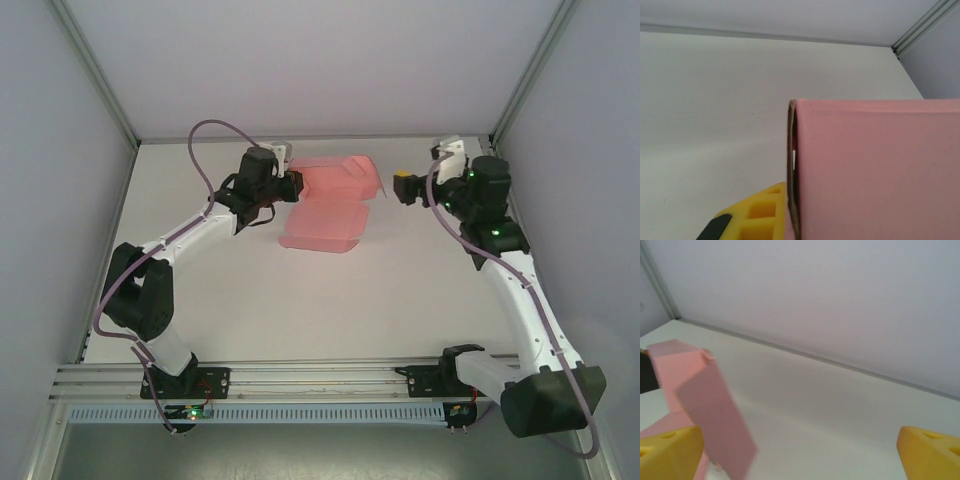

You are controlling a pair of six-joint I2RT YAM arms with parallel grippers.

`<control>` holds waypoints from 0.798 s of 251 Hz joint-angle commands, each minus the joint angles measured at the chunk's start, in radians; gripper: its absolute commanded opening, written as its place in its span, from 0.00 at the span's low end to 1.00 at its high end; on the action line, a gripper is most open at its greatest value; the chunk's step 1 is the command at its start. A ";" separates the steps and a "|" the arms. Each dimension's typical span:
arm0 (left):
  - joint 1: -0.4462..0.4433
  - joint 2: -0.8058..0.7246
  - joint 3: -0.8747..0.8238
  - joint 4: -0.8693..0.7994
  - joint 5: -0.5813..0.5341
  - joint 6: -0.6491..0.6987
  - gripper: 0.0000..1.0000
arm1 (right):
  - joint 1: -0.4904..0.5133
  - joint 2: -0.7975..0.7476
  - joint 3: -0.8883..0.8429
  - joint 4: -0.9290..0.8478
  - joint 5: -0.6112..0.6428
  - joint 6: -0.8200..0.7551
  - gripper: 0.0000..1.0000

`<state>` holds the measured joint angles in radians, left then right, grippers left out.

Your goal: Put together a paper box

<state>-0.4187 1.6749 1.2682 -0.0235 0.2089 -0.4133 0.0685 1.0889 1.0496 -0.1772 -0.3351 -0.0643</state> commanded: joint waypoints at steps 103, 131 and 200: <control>0.028 0.022 0.054 -0.020 0.052 -0.097 0.00 | -0.018 0.125 -0.142 0.105 -0.161 0.054 0.98; 0.027 0.027 0.054 -0.011 0.072 -0.110 0.00 | 0.022 0.133 -0.148 0.171 -0.160 0.032 0.98; 0.026 0.040 0.050 0.034 0.149 -0.107 0.00 | 0.100 0.190 -0.100 0.296 0.068 0.013 0.98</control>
<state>-0.4034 1.7054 1.2896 -0.0189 0.3126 -0.5190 0.1383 1.2522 0.9123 0.0189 -0.4038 -0.0360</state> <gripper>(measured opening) 0.071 0.983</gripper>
